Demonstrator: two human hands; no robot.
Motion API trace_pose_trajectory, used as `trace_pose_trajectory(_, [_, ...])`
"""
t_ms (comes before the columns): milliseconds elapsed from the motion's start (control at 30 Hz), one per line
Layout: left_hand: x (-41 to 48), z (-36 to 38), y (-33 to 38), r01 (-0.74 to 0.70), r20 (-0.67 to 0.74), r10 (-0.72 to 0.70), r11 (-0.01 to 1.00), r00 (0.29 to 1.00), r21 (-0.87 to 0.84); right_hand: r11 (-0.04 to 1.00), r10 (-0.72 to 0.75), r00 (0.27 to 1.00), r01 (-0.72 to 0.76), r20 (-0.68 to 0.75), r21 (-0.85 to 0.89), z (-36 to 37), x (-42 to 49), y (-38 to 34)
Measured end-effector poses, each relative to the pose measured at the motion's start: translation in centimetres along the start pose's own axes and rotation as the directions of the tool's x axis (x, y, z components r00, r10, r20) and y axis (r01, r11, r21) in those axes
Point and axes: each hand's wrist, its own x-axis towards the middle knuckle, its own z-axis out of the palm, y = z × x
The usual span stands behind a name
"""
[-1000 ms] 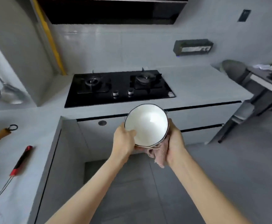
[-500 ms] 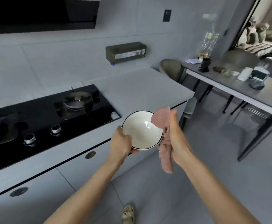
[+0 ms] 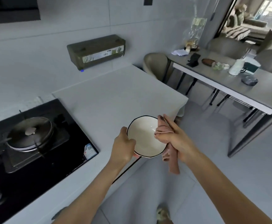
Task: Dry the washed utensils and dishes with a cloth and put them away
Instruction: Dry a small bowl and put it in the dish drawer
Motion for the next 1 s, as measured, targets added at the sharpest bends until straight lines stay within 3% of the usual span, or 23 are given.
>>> trace_pose_trajectory(233, [7.3,3.2,-1.3,0.176,0.115,-0.159,0.971,0.981,-0.162,0.994,0.106,0.983,-0.102,0.148,-0.031,-3.6,9.2,0.6])
trace_pose_trajectory(367, [10.3,6.2,-1.3,0.229,0.05,-0.224,0.961,0.973,-0.153,0.973,0.217,0.941,-0.229,0.259,0.018,-6.1,14.0,1.3])
trace_pose_trajectory(600, [12.6,13.8,-0.4,0.335,-0.126,-0.377,0.904,0.918,-0.265,0.925,0.381,0.843,-0.349,0.38,-0.151,-10.6,21.5,1.1])
trace_pose_trajectory(733, [12.9,16.6,0.2,0.378,-0.077,-0.44,0.837,0.894,-0.396,0.868,0.494,0.791,-0.426,0.362,-0.254,-12.4,23.4,1.6])
trace_pose_trajectory(833, [13.2,17.0,-1.5,0.379,0.053,-0.498,0.583,0.866,-0.719,0.84,0.54,0.766,-0.462,0.348,-0.285,-13.7,24.6,2.2])
trace_pose_trajectory(933, [14.5,17.5,-6.5,0.228,0.012,-0.725,0.201,0.689,-0.953,0.825,0.563,0.745,-0.486,0.357,-0.288,-14.7,25.4,2.6])
trace_pose_trajectory(1000, [15.8,17.9,-9.0,0.072,0.044,-0.811,-0.001,0.584,-0.997,0.813,0.581,0.727,-0.506,0.365,-0.287,-15.2,25.6,2.8])
